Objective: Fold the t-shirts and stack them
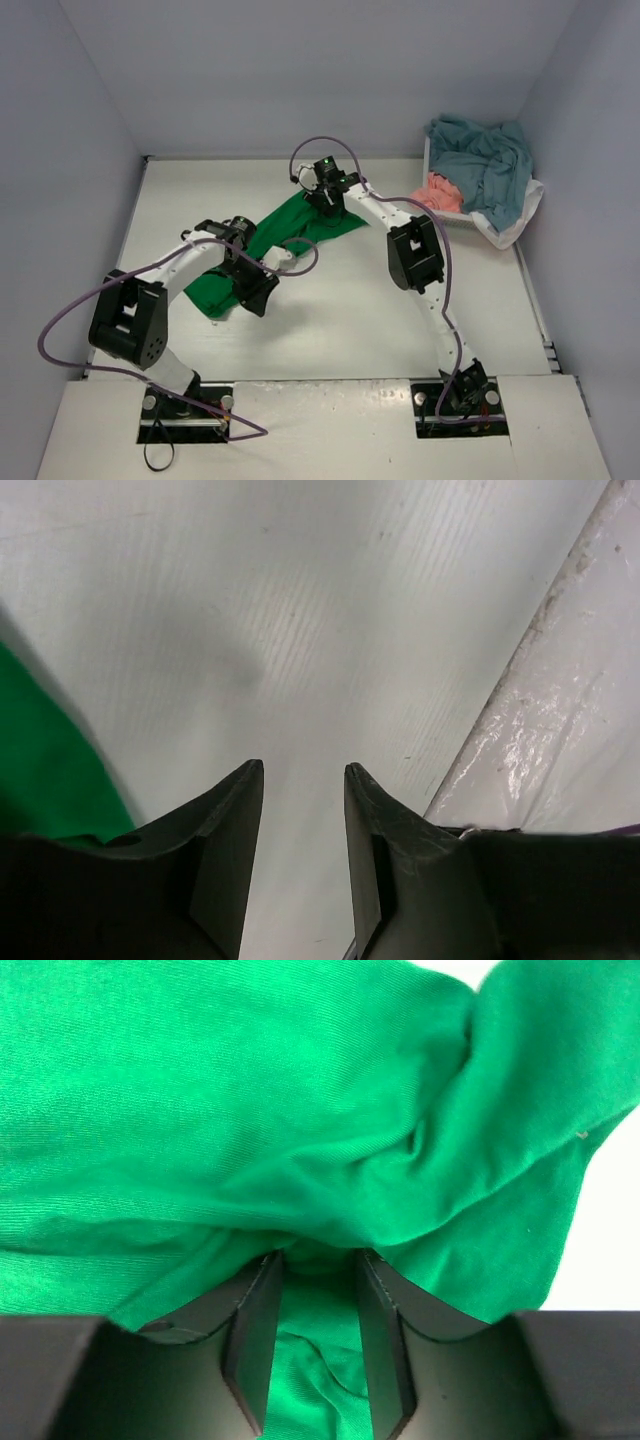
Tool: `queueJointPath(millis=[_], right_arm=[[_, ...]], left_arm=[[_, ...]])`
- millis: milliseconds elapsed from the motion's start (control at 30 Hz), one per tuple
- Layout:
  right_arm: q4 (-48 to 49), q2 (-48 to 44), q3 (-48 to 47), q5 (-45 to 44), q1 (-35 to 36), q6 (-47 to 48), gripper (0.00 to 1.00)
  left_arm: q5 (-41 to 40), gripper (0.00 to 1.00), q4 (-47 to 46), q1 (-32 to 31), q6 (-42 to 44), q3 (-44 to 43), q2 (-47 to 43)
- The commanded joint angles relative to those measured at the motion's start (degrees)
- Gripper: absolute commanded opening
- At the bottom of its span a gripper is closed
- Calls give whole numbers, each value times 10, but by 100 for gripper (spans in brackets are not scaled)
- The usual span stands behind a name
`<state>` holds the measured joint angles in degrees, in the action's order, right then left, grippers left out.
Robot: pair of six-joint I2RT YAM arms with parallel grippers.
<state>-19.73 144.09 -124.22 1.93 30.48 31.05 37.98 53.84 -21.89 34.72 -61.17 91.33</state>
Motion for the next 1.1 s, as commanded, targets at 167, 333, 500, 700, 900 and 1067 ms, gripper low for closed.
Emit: queueJointPath(millis=[167,333,500,700,900,1067], right_arm=[[-25,-115,78,-4,45,-51,38],[-27,-191,133,-8,68,-64,41],[-27,-229,184,-11,66,-78,41],[-29,-263,217,-2,62,-98,38],[-29,-250,251,30,63,-102,24],[-29,-211,252,56,63,-100,17]], left_arm=[[-76,33,-97,18,-76,-73,-119],[-123,33,-121,65,-65,-66,-103],[-134,33,-131,122,-16,-44,-38],[-166,32,-146,171,32,-26,15],[-165,32,-159,197,44,-15,30],[-146,32,-150,198,38,-14,35]])
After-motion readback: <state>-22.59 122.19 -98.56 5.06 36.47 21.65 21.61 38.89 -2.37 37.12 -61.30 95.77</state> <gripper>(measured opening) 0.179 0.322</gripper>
